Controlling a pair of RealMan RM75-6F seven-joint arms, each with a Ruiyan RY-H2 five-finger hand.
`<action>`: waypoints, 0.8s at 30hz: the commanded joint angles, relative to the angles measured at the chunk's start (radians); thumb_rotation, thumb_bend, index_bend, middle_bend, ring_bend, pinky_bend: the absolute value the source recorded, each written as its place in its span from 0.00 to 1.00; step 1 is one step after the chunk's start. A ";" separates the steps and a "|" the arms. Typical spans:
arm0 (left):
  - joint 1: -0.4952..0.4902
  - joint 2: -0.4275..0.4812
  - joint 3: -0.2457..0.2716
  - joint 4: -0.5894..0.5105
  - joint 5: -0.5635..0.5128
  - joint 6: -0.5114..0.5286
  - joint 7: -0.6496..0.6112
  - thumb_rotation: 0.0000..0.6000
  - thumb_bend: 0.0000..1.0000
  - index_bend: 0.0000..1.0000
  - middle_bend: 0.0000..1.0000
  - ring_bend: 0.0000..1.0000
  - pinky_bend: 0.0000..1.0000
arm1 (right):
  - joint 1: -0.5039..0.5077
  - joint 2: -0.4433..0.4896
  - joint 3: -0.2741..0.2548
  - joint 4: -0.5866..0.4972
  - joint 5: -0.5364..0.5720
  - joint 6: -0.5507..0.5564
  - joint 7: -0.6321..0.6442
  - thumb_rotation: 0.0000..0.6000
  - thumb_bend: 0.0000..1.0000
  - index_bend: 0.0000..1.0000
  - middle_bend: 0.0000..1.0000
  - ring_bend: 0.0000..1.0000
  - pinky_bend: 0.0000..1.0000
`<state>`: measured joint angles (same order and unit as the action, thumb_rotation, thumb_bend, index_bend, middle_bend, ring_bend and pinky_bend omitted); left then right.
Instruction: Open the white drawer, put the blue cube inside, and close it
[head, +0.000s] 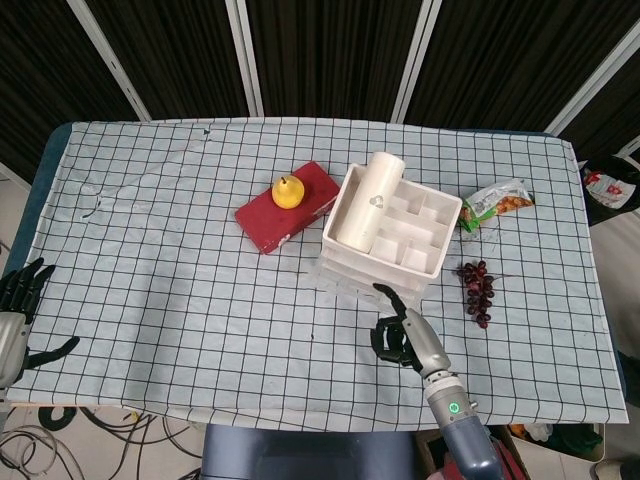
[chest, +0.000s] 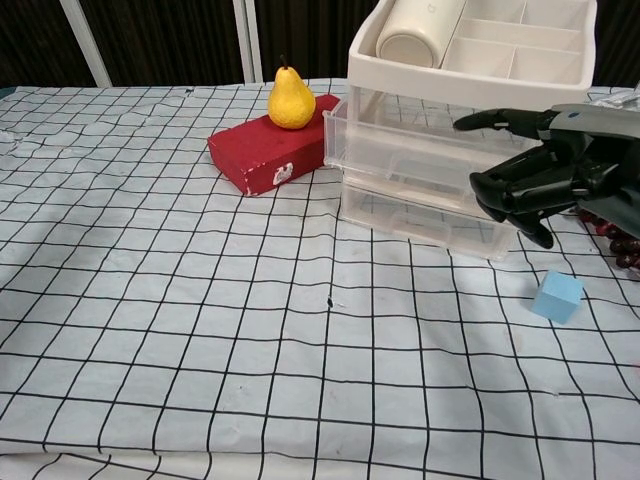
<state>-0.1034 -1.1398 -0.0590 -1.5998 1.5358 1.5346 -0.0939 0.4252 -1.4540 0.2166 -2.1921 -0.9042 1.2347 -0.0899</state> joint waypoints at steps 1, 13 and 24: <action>0.000 0.000 0.000 0.000 0.000 0.001 0.000 1.00 0.03 0.00 0.00 0.00 0.00 | -0.002 0.004 -0.002 0.000 -0.005 -0.001 0.004 1.00 0.50 0.00 0.70 0.75 0.77; 0.003 0.002 0.002 0.001 0.005 0.006 -0.005 1.00 0.03 0.00 0.00 0.00 0.00 | -0.097 0.129 -0.090 -0.091 -0.212 0.064 0.041 1.00 0.50 0.00 0.70 0.75 0.77; 0.005 -0.007 0.011 0.000 0.026 0.013 0.011 1.00 0.03 0.00 0.00 0.00 0.00 | -0.216 0.380 -0.174 -0.069 -0.384 0.131 0.132 1.00 0.34 0.00 0.70 0.75 0.77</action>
<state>-0.0986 -1.1463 -0.0477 -1.5996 1.5612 1.5476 -0.0827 0.2353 -1.1156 0.0658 -2.2851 -1.2703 1.3572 0.0168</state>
